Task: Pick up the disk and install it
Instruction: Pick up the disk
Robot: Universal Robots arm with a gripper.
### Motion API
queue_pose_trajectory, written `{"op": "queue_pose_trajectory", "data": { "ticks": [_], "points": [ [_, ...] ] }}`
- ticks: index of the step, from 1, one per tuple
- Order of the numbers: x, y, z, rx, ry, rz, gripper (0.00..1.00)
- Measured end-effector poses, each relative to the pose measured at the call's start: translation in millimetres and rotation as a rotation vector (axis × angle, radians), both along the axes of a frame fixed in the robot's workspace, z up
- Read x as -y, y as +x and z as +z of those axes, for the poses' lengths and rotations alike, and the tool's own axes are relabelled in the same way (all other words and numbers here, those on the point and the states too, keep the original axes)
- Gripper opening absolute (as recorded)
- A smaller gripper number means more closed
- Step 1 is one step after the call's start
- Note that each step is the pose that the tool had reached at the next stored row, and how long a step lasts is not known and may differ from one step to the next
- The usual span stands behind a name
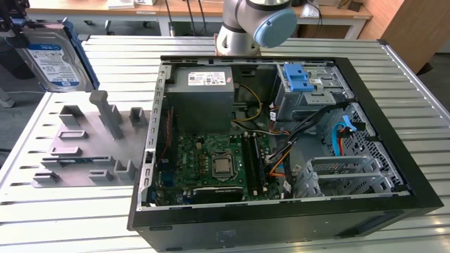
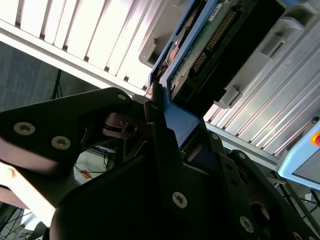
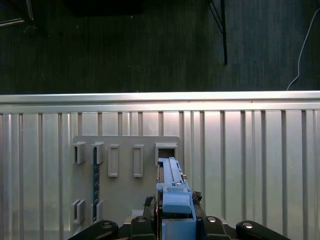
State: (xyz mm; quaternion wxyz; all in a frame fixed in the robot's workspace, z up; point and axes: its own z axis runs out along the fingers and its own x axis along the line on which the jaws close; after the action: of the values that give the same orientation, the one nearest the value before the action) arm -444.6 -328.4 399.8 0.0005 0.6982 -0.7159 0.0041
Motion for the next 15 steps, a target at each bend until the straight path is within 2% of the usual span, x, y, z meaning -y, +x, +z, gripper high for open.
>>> {"op": "queue_pose_trajectory", "data": {
  "ticks": [15],
  "points": [
    [0.0, 0.0, 3.4, -0.0001, -0.0001, 0.0, 0.36]
  ]
}}
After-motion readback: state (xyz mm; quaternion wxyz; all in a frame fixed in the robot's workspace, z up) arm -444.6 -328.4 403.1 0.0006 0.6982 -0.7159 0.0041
